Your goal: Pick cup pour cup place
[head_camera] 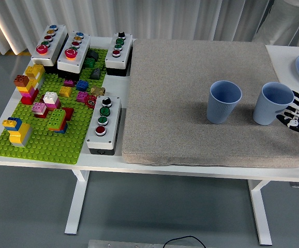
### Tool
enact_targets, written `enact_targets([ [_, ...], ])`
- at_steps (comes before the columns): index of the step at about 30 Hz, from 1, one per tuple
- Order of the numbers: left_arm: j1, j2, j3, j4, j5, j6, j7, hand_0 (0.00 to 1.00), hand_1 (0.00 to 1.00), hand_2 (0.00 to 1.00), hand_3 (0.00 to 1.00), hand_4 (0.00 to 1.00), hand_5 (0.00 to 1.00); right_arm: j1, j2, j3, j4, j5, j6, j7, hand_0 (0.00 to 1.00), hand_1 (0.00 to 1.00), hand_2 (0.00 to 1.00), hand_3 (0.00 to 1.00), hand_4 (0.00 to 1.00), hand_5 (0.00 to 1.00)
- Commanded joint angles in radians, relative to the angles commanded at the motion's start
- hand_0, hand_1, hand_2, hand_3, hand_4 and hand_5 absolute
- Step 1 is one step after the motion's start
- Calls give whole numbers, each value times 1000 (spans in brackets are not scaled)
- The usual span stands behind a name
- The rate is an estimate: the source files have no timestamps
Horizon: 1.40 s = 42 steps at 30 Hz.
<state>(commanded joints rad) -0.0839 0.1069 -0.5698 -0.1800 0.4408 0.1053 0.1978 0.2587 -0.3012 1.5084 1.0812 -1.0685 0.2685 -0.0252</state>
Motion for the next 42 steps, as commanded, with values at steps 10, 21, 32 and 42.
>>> enact_targets([
  [10,-4,-4,-2,0,3,-1,2,730,781,822,677,505,947,24,16,-3,-19,1,-1,2,927,887,959,954,831,266],
  [21,-5,-6,4,0,-1,-3,3,730,782,823,678,506,949,25,24,-10,-21,0,1,0,931,890,961,954,859,292],
  [32,-5,-6,11,0,-7,-4,2,730,781,824,678,505,950,24,26,-9,-32,2,4,4,931,890,961,953,857,319],
  [42,-6,-7,35,0,-27,-5,-2,730,781,824,678,506,951,35,30,-20,-54,9,3,14,931,890,961,953,857,320],
])
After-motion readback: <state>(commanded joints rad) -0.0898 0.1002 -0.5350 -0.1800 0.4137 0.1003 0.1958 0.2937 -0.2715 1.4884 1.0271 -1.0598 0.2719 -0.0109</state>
